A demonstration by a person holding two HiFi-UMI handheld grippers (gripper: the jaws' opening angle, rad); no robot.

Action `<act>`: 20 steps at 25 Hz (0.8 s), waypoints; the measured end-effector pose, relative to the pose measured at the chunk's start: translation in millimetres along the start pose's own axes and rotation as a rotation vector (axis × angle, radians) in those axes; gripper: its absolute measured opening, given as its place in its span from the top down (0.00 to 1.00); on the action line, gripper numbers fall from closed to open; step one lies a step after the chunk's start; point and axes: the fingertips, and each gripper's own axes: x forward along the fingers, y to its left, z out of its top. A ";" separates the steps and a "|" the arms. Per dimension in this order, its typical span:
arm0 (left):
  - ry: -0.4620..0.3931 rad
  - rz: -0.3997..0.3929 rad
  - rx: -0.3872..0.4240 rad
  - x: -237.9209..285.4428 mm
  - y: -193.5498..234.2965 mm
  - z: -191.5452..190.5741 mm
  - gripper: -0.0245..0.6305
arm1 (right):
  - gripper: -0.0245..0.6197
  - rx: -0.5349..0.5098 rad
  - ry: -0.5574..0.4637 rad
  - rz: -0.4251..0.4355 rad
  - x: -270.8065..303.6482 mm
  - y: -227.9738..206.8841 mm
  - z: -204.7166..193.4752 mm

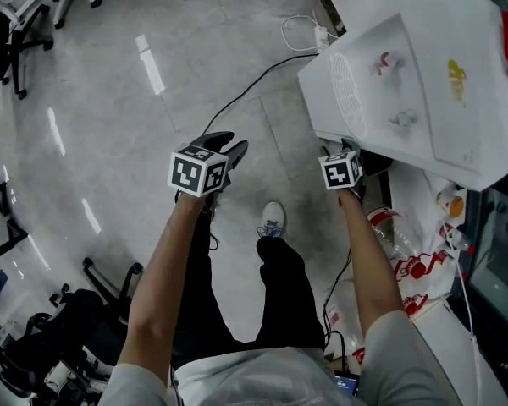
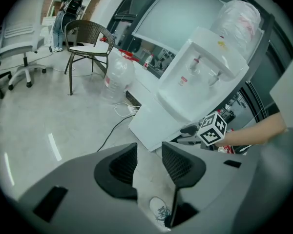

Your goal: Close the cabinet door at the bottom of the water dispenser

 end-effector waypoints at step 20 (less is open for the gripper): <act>-0.318 0.268 0.308 -297.0 -156.1 164.3 0.90 | 0.92 -0.172 -0.579 0.257 -425.8 45.6 192.5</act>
